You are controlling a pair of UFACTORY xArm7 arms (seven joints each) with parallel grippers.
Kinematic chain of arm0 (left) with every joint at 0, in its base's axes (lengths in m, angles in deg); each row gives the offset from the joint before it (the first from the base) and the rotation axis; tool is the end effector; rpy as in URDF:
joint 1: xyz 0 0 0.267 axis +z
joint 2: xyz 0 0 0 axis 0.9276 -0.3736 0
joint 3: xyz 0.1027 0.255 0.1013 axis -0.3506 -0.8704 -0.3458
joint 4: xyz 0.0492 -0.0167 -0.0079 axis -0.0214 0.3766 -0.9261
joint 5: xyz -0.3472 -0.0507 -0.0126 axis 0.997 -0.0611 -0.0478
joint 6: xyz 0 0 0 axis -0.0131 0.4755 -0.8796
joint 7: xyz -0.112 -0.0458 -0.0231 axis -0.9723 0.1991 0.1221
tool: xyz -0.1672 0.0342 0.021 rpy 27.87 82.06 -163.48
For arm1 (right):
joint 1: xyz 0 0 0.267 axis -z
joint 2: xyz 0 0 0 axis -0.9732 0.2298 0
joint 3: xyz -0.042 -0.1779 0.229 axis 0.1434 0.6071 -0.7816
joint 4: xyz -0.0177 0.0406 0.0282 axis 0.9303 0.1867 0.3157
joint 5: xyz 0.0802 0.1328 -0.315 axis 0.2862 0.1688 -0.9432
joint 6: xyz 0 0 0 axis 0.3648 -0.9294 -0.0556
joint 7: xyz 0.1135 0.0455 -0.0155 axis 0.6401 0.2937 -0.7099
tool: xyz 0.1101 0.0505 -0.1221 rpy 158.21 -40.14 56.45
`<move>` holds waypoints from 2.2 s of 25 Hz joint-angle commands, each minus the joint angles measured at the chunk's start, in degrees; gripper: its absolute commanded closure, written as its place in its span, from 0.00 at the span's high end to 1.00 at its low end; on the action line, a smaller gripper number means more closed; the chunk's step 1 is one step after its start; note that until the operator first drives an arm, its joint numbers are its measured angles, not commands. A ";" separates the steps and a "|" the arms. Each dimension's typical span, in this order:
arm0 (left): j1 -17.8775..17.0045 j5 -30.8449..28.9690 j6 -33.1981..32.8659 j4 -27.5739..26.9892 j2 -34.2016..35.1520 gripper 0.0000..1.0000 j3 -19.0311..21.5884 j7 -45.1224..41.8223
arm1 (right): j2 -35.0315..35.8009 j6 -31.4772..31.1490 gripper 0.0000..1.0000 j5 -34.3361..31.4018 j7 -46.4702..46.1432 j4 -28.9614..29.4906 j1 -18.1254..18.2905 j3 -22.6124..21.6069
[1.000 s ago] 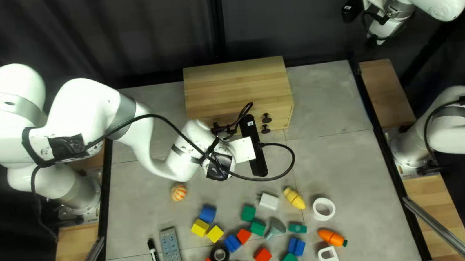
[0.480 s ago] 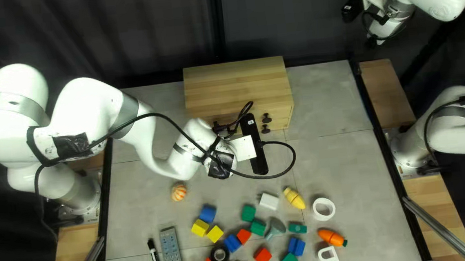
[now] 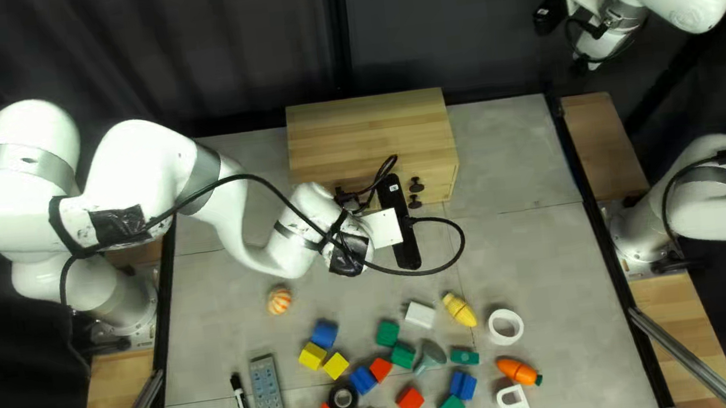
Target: Open drawers and place objects into drawer and close
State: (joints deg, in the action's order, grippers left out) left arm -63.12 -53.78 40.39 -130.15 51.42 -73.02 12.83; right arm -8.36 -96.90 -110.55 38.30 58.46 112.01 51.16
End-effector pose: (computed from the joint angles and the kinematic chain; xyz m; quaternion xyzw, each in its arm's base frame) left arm 0.4795 0.0854 0.0556 -0.9597 -0.0676 -0.0296 0.2713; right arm 0.1000 -0.2848 0.2346 0.8922 -0.4356 0.0011 0.1196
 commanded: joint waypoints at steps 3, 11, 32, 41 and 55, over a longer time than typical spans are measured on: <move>0.00 0.14 -0.51 0.22 -0.26 1.00 0.09 -0.28 | 0.00 0.00 1.00 0.00 0.00 0.00 0.00 0.00; -0.98 1.42 -0.14 1.77 0.84 1.00 1.23 -1.55 | 0.00 0.00 1.00 0.00 0.00 0.00 0.00 0.00; -5.25 9.66 9.84 -1.19 7.15 1.00 6.43 1.77 | 0.00 0.00 1.00 0.00 0.00 0.00 0.00 0.00; -2.38 25.72 7.05 1.24 18.12 1.00 5.80 18.98 | 0.00 0.00 1.00 0.00 0.00 0.00 0.00 0.00; 2.93 44.22 1.23 2.29 21.94 1.00 -1.58 39.55 | 0.00 0.00 1.00 0.00 0.00 0.00 0.00 0.00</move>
State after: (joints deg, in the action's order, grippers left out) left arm -61.20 -12.92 43.61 -128.71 72.95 -73.18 49.20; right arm -8.36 -96.90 -110.55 38.30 58.46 112.01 51.16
